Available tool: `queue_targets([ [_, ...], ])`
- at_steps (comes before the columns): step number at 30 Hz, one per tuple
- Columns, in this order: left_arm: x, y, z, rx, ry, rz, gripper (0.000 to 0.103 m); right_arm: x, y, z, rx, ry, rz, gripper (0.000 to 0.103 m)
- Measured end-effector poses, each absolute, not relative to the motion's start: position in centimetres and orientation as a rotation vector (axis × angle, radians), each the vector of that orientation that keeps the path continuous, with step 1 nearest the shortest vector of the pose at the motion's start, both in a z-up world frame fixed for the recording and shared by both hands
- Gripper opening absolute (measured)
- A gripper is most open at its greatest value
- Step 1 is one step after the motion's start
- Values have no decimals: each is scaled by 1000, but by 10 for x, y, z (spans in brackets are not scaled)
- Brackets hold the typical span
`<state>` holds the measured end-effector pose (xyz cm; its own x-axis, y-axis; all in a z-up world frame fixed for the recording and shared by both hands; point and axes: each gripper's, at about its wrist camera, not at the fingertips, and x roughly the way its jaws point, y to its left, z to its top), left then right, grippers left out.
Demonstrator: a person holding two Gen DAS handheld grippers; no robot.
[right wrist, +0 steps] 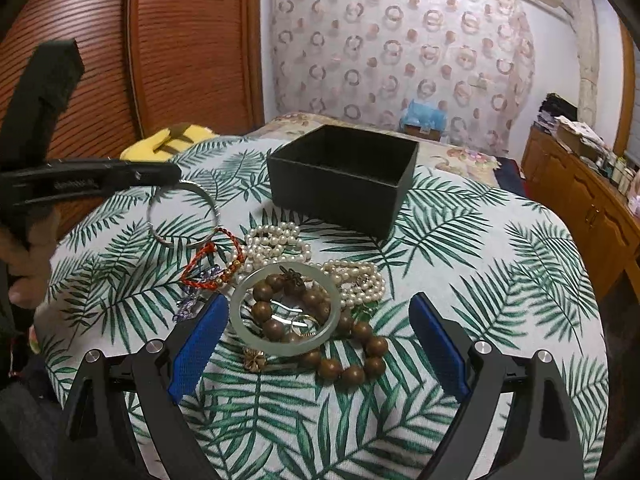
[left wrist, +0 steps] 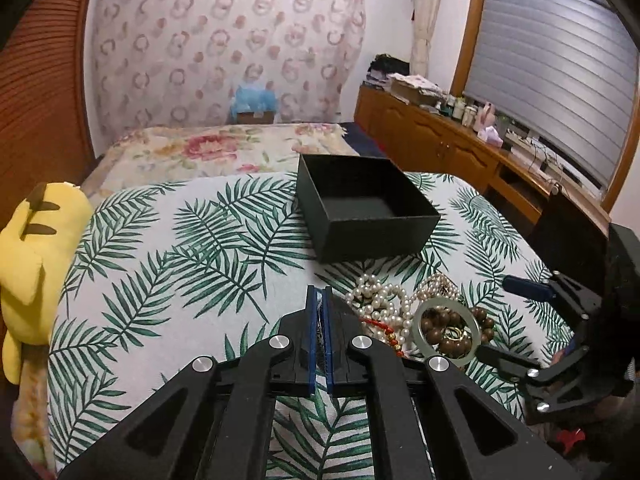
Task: Organize jewelry
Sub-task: 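Pull the silver bangle from the pile with the left tool while the right tool grasps the jade bangle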
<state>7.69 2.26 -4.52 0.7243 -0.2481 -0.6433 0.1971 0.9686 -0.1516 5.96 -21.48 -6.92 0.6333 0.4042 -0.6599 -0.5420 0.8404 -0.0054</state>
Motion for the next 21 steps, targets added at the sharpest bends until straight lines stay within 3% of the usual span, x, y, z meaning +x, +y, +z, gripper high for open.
queue_targets([
  [15, 77, 48, -60, -58, 781, -201, 0, 81, -187, -86, -310, 822, 600, 93],
  [17, 75, 52, -65, -50, 797, -194, 0, 83, -187, -86, -305, 827, 618, 82],
  [18, 75, 52, -70, -42, 816, -195, 3, 84, -187, -85, -297, 829, 629, 75],
  [20, 73, 53, -75, -29, 831, -194, 11, 84, -186, -84, -308, 823, 619, 75],
  [21, 73, 53, -80, -20, 849, -192, 22, 84, -186, -83, -316, 819, 616, 75],
])
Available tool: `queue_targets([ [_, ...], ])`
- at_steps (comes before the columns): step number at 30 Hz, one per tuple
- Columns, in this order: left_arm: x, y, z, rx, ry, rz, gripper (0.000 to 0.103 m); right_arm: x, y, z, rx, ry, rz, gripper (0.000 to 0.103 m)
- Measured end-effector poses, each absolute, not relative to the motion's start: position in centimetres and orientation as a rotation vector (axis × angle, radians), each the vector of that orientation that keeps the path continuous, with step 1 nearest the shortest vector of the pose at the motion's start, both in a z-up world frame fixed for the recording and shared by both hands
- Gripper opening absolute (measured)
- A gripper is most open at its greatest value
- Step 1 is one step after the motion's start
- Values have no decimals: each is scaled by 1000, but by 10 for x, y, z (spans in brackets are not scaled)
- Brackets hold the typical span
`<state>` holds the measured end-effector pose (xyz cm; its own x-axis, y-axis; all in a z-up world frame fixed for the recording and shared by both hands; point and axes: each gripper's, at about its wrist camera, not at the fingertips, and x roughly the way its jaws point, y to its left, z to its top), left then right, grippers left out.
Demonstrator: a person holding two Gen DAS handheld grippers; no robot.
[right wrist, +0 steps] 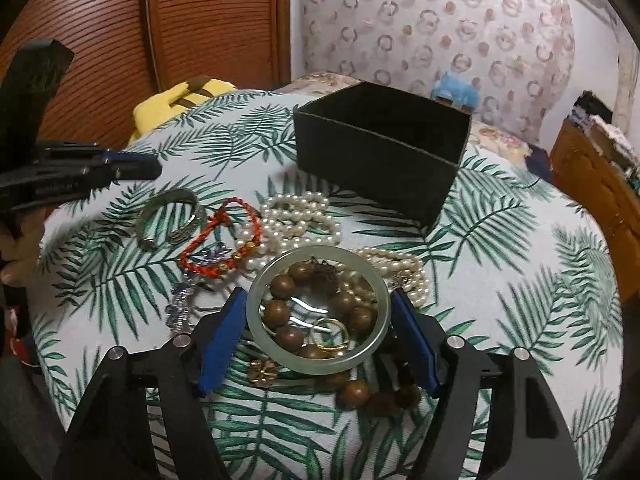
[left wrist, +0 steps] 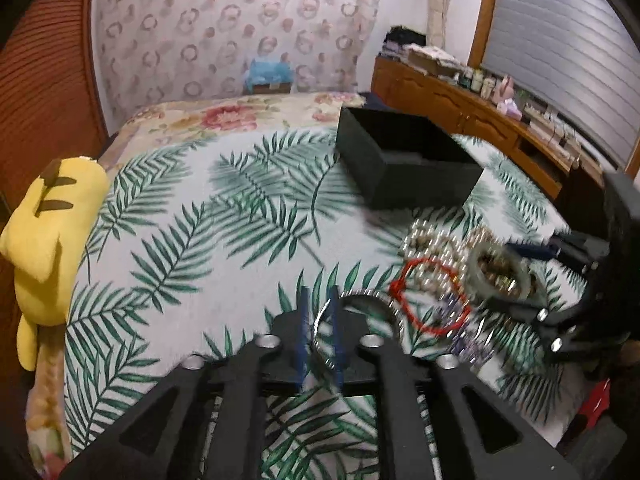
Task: Organize jewelry
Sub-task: 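Pull the silver bangle from the pile with the left tool while the right tool grasps the jade bangle, then carry both bangles into the black box and open both tools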
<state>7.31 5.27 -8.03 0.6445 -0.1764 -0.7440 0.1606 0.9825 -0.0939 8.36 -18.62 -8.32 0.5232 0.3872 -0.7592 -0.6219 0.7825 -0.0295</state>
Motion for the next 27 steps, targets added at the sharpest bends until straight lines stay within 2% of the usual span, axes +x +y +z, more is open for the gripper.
queue_targets([
  [1, 73, 53, -84, -15, 860, -194, 29, 84, -187, -82, -313, 819, 619, 75],
  [8, 75, 51, -101, -9, 904, -212, 29, 78, -195, -65, -271, 748, 632, 75],
  [9, 75, 50, -101, -4, 896, -209, 27, 77, -197, -62, -268, 741, 633, 75],
  [12, 77, 51, -102, -3, 895, -201, 5, 76, -199, -57, -272, 726, 629, 75],
  [20, 78, 50, -90, -36, 820, -186, 4, 87, -210, -49, -272, 708, 614, 75],
  [27, 113, 31, -60, -51, 754, -223, 4, 115, -222, -31, -265, 667, 591, 75],
])
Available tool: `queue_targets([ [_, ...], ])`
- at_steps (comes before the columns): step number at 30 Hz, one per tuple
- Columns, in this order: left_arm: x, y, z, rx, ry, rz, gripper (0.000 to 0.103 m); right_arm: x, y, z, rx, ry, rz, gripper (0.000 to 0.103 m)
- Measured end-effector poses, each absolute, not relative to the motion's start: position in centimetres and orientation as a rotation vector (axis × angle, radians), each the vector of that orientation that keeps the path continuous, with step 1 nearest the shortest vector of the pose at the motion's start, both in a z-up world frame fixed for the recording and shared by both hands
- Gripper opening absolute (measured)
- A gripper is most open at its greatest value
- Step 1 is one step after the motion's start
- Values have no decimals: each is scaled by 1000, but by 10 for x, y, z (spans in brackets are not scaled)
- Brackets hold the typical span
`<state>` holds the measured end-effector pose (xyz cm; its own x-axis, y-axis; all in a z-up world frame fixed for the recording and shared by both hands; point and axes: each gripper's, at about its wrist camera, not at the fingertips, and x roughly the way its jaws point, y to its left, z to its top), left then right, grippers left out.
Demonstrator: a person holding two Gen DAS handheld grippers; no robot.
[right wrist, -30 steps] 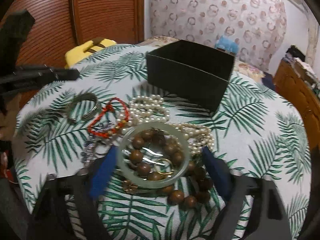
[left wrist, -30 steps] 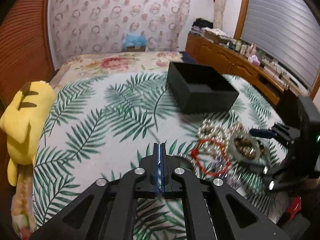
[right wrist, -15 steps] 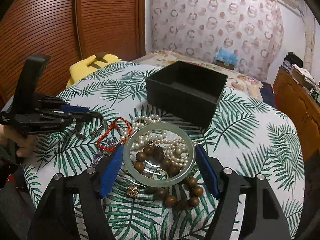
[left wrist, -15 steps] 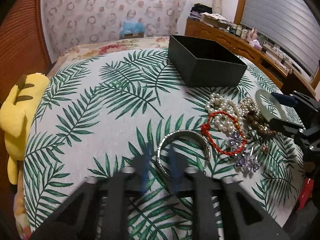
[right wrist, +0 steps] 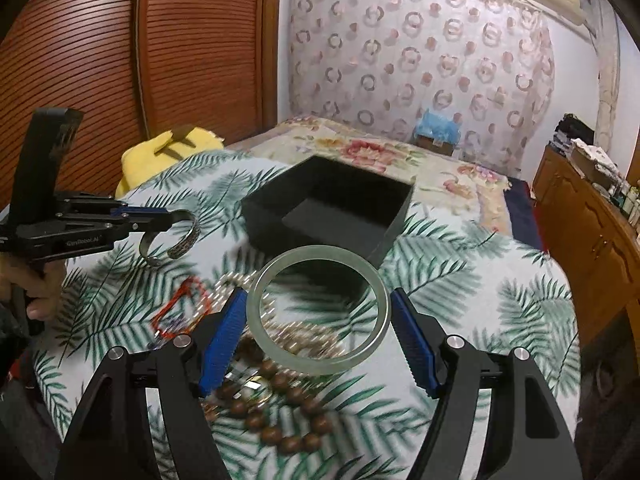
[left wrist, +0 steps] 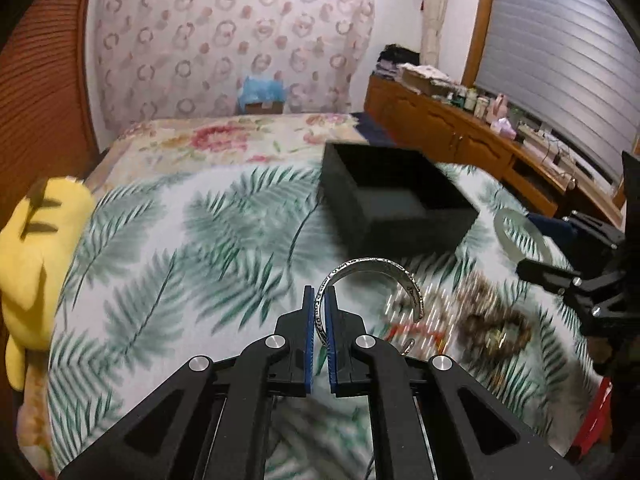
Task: Organize jewelry
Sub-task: 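Carry both bangles into the black box and open both tools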
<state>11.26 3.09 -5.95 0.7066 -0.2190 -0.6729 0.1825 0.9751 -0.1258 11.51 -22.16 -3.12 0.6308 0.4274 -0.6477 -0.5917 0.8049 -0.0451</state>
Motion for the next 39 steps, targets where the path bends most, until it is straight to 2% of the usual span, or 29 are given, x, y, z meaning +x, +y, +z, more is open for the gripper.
queue_targets([
  [9, 179, -9, -34, 7, 727, -258, 4, 158, -234, -11, -245, 633, 591, 75],
  [20, 224, -30, -45, 20, 774, -305, 7, 203, -216, -17, -279, 651, 656, 75],
  [39, 176, 15, -38, -28, 732, -244, 9, 232, -166, -46, -358, 744, 726, 75],
])
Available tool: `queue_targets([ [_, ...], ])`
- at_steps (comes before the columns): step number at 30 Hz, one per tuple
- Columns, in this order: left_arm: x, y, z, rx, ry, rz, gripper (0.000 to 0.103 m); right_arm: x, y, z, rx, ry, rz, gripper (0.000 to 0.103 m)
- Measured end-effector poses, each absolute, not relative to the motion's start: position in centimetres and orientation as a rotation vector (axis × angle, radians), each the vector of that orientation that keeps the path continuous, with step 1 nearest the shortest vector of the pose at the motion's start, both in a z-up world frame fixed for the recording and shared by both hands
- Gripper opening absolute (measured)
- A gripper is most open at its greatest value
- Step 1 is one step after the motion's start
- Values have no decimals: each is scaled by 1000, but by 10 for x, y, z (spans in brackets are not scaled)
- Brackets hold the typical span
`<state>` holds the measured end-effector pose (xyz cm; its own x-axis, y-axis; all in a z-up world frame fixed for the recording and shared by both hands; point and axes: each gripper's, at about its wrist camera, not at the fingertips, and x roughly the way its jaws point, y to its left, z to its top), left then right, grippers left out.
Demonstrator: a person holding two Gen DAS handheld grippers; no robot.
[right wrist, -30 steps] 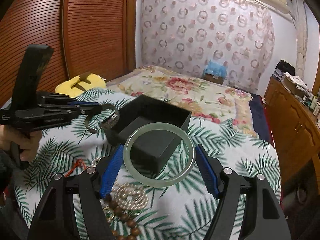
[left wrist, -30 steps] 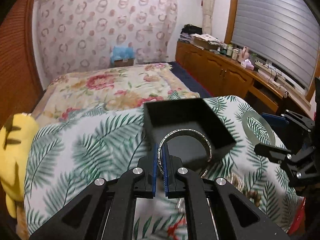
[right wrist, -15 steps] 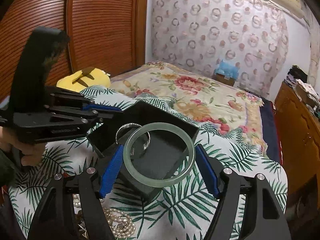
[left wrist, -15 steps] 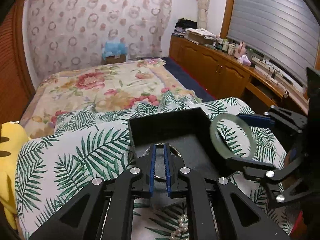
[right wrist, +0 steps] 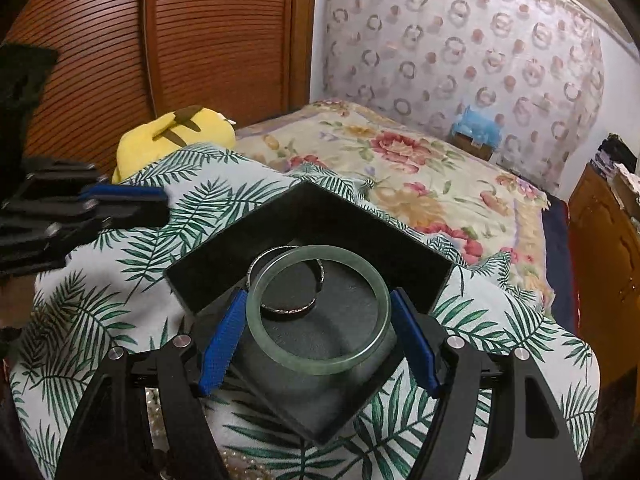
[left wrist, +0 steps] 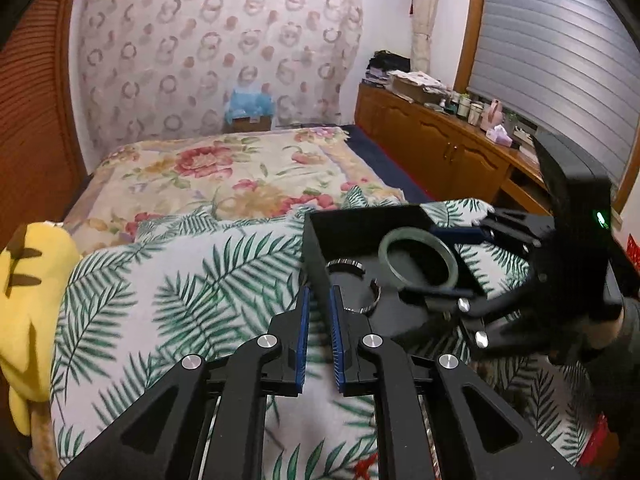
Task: Organize jewelry
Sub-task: 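Carry both bangles into the black box and open both tools, then grasp the red string bracelet with the left tool while the right tool grasps the brown bead bracelet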
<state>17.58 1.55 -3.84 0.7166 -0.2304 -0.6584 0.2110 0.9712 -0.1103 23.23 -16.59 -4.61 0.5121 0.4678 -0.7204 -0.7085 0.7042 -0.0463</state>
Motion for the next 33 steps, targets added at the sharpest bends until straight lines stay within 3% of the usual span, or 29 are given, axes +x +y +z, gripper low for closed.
queue_targets([
  [15, 145, 26, -61, -40, 776, -238, 13, 242, -155, -44, -388, 753, 697, 75],
  [27, 108, 23, -71, -30, 781, -263, 23, 169, -190, -16, -294, 675, 687, 75],
  [33, 88, 12, -74, -17, 787, -284, 30, 140, -208, -28, -285, 713, 674, 51],
])
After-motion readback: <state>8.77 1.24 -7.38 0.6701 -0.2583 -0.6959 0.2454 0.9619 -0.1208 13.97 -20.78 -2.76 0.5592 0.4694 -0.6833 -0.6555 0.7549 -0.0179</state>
